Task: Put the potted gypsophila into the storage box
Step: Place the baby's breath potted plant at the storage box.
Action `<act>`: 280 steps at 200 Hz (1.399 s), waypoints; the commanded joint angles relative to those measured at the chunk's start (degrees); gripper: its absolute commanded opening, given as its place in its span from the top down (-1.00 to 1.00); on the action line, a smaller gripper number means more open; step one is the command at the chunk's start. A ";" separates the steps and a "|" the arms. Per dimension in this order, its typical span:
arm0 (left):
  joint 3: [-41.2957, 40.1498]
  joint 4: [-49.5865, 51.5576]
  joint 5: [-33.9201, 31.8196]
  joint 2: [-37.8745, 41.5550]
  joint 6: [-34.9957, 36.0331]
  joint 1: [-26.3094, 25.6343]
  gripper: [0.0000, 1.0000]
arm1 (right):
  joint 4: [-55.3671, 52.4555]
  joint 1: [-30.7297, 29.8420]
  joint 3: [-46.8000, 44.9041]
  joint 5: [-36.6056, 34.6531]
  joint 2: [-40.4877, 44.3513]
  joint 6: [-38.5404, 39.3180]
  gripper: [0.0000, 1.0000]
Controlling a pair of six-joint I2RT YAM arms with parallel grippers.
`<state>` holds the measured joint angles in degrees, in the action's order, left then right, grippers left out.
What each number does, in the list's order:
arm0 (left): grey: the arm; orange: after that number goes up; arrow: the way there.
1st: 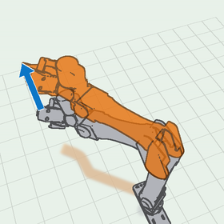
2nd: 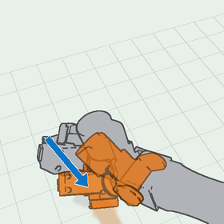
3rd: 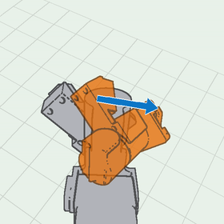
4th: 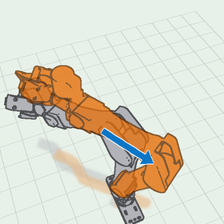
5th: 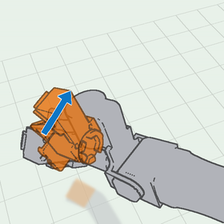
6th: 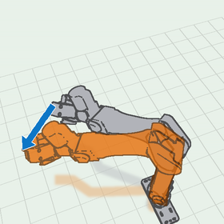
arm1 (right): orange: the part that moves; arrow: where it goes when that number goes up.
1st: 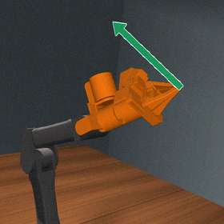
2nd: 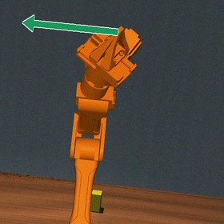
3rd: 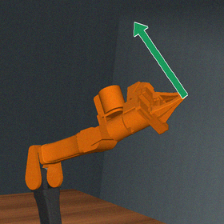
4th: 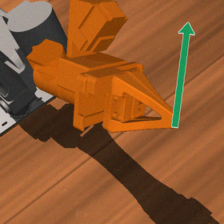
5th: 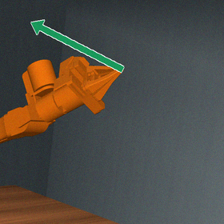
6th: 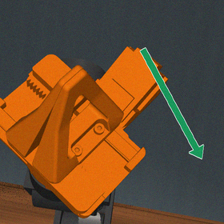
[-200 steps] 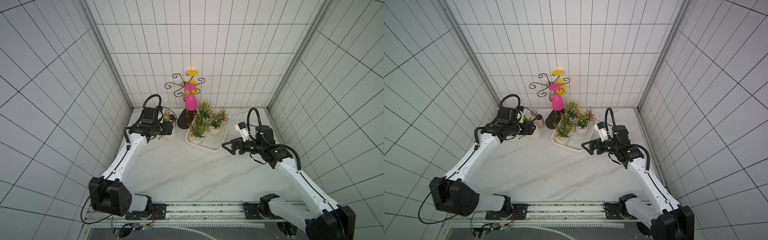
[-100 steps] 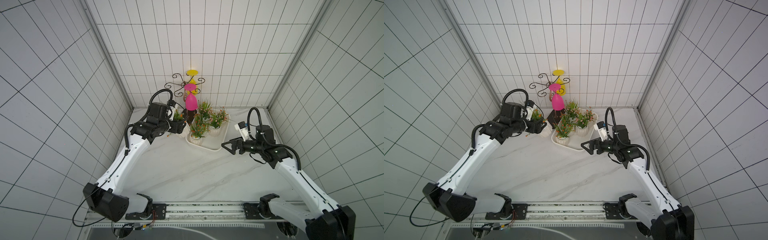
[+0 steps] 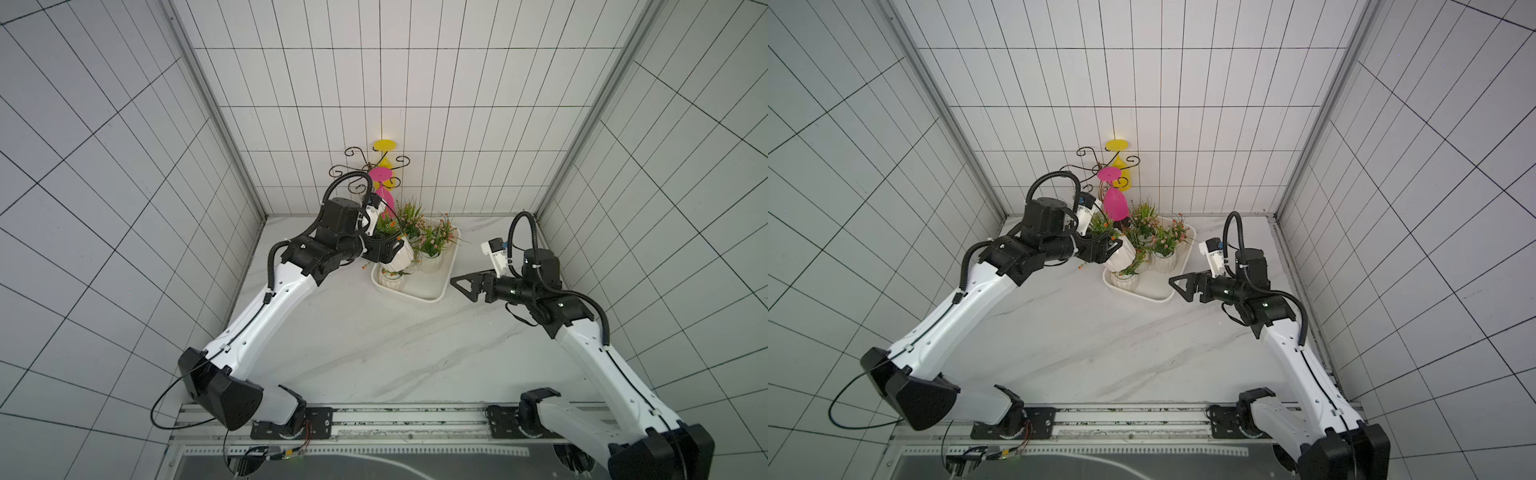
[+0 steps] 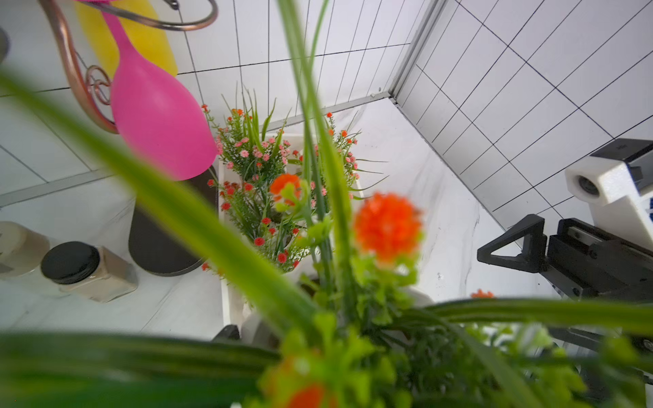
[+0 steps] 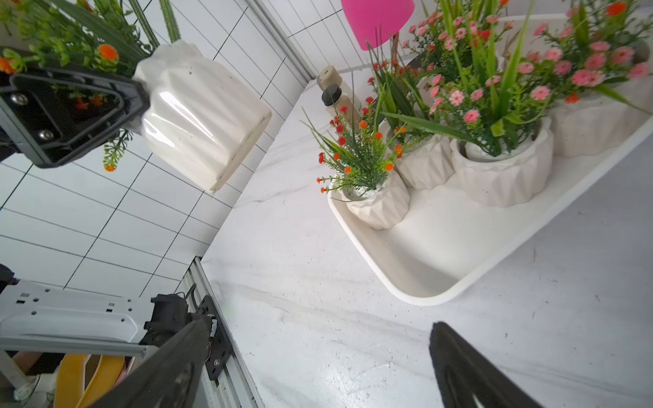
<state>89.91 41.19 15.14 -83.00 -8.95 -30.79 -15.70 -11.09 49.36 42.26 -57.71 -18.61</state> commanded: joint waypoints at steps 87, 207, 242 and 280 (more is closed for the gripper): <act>12.73 -7.79 1.12 -11.55 -0.29 -8.49 -0.29 | -1.13 10.62 -2.52 -4.54 5.84 -7.40 -0.96; 14.28 -7.23 -0.35 -19.82 6.51 -11.75 -0.26 | -1.55 12.06 -4.54 -5.56 6.65 -7.61 -0.96; 11.18 -9.81 -3.44 -20.51 8.72 -12.41 -0.22 | -1.55 12.06 -5.29 -6.15 6.59 -7.60 -0.96; 8.33 -12.28 -6.43 -21.41 9.39 -12.47 -0.21 | -1.64 12.07 -5.16 -5.93 6.08 -5.72 -0.96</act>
<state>99.24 35.75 11.22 -104.22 -1.48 -43.07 -16.95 0.49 46.54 36.67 -51.51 -25.78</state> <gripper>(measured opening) 0.838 0.982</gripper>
